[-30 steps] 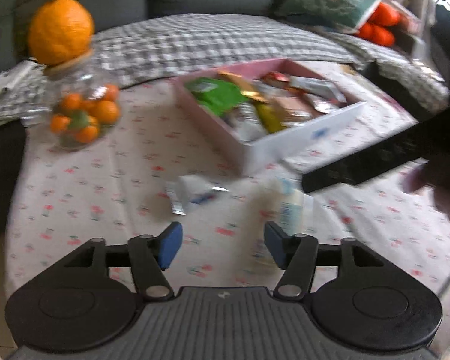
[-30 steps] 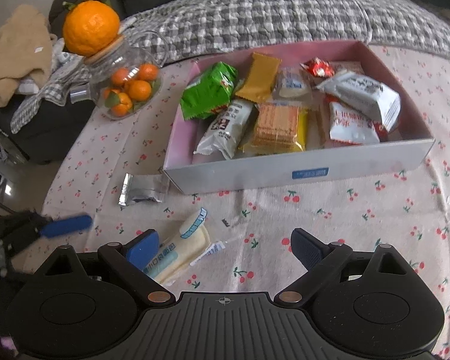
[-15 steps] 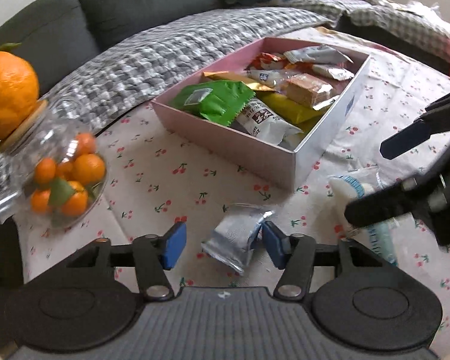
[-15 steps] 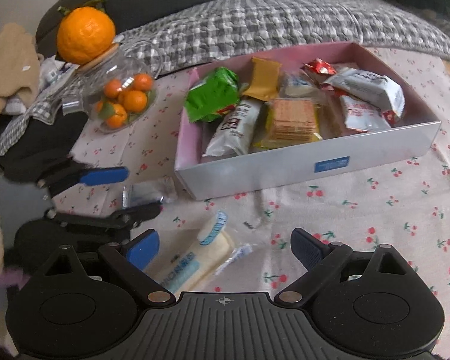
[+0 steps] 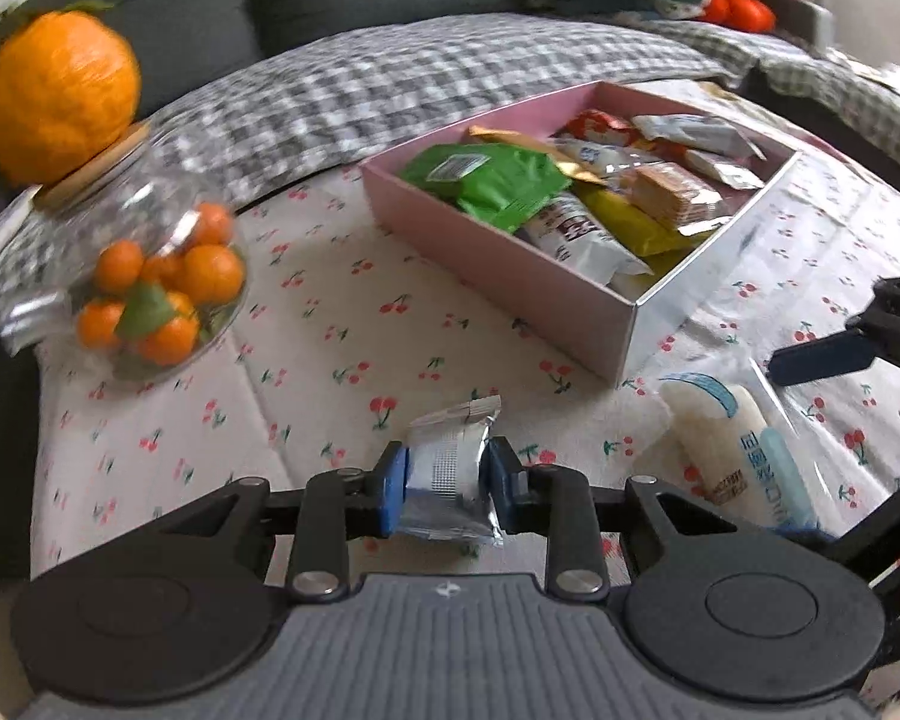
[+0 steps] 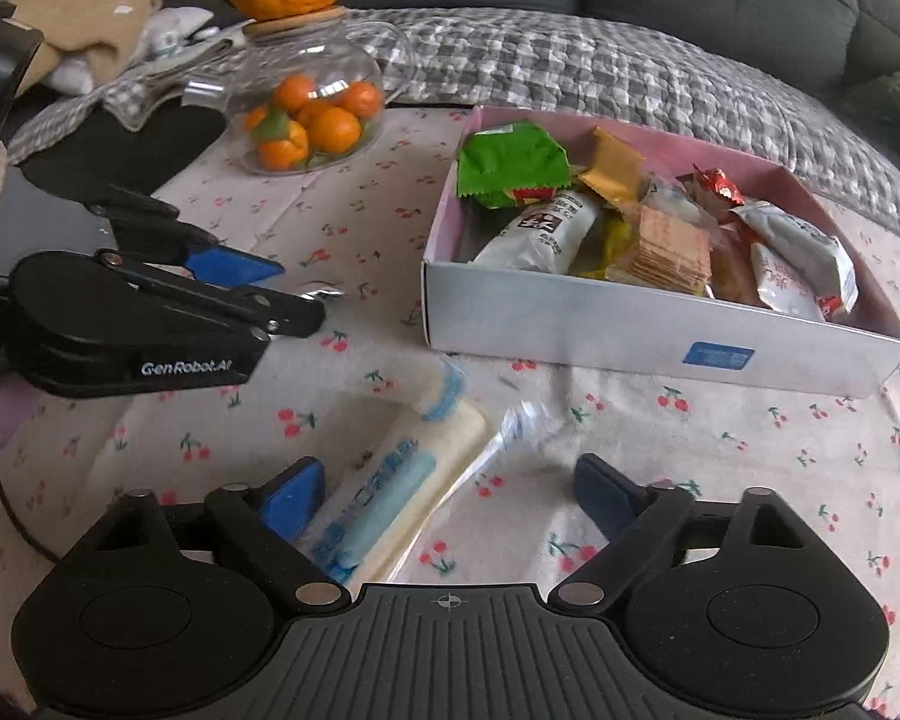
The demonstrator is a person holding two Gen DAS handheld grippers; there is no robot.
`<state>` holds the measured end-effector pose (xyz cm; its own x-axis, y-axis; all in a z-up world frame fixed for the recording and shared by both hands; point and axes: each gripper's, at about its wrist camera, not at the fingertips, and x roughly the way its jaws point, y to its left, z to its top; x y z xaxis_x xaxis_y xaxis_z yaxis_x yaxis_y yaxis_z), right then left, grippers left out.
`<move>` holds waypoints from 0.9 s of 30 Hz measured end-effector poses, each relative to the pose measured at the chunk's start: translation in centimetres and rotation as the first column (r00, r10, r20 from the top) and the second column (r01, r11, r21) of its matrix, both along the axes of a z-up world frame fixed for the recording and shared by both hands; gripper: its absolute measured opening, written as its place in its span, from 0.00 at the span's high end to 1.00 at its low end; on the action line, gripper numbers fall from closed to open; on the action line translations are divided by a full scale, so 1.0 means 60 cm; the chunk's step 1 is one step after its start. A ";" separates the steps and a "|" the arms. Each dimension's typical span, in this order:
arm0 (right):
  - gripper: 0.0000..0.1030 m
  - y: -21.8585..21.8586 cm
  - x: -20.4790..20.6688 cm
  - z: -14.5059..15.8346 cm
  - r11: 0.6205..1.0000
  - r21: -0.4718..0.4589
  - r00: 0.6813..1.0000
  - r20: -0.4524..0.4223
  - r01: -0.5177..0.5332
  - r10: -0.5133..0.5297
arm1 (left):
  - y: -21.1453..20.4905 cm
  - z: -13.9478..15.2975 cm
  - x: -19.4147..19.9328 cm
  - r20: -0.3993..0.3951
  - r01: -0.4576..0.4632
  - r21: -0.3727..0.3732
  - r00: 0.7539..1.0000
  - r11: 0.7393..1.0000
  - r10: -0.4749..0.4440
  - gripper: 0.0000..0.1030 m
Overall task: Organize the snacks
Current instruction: 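Grasp the small silver foil packet with the left gripper while the right grasps the milk stick, then carry the foil packet and milk stick into the pink box and open both grippers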
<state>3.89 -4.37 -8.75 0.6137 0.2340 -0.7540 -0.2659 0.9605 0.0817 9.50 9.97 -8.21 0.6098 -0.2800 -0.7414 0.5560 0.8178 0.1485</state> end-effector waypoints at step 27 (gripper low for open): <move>0.79 -0.153 -0.026 0.024 0.976 0.219 0.983 -0.179 0.008 0.032 | -0.060 0.027 -0.056 -0.287 -0.268 -0.146 0.933 0.952 0.219 0.78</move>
